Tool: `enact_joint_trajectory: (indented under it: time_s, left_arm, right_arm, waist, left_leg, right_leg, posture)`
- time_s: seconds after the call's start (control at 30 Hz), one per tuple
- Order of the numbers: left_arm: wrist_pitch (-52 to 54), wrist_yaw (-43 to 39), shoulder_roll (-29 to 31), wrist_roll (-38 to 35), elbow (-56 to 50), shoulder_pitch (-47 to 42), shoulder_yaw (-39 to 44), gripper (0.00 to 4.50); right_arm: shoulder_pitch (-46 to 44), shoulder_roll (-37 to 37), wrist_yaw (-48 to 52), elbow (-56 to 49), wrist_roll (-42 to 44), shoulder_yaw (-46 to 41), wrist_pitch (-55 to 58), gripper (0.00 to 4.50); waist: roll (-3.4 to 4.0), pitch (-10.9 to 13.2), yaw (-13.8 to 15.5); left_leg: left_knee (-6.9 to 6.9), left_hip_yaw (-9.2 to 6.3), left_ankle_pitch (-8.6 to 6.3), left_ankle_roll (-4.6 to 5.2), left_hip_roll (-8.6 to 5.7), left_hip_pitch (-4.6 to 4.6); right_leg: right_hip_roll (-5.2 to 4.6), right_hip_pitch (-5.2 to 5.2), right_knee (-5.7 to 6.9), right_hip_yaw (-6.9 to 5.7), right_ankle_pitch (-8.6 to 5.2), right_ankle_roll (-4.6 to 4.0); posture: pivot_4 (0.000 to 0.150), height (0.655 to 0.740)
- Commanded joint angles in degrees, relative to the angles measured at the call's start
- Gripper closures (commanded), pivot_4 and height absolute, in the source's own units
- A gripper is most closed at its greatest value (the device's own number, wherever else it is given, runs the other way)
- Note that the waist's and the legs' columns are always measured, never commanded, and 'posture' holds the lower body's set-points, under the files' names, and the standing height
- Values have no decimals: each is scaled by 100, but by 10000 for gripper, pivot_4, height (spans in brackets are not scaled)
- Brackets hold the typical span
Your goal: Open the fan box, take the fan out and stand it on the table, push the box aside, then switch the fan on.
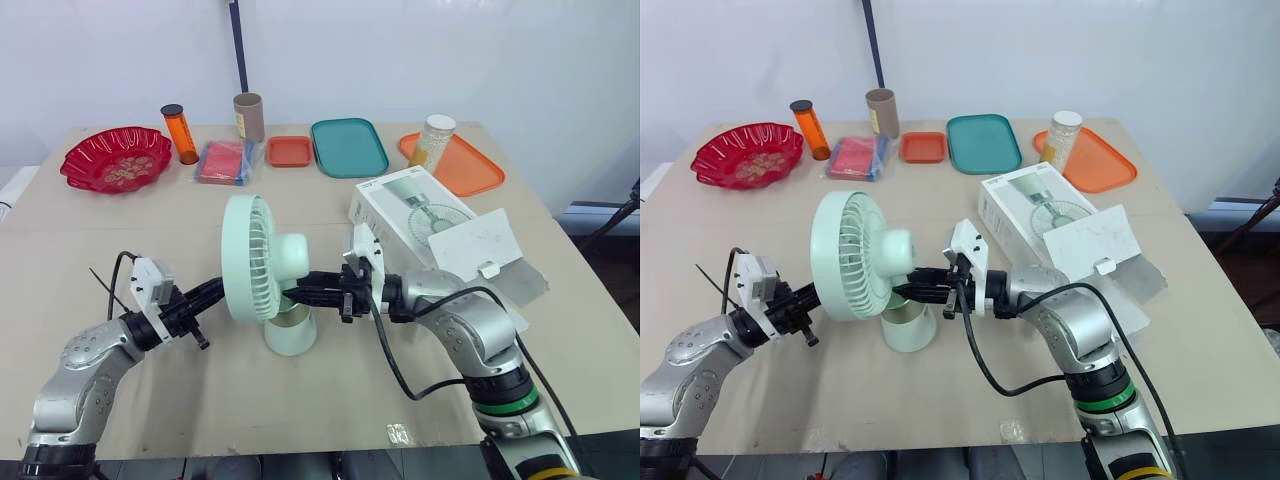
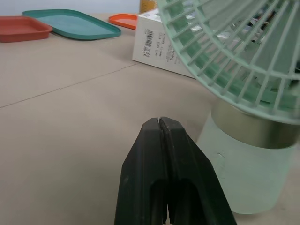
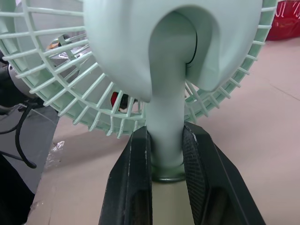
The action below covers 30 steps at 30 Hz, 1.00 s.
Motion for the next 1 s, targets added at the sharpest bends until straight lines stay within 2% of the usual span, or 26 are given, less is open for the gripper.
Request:
enact_joint_trajectory:
  time_s: [0.03,0.5,1.0]
  left_arm:
    - [121,-186,141,-99,-192,34,-47,44037]
    - [165,-465,38,177,-6,-102,-660,44037]
    - [19,-621,-98,395,211,-273,-824,44037]
  right_arm:
    - [-7,19,46,-98,-42,40,-347,41614]
    - [149,-228,140,-142,-193,168,-656,41614]
    - [166,-323,130,-194,-202,246,-682,41614]
  waist:
    - [0,0,1]
    - [-1,-1,11]
    - [-1,-1,33]
  left_leg:
    - [0,0,0,0,0,0]
    - [0,-1,0,0,1,4]
    - [1,-1,0,0,0,6]
  right_leg:
    - [0,0,0,0,0,0]
    - [0,5,0,0,-1,1]
    - [0,9,0,0,-1,1]
  posture:
    - [1500,7400]
    - [1500,7400]
    - [1500,7400]
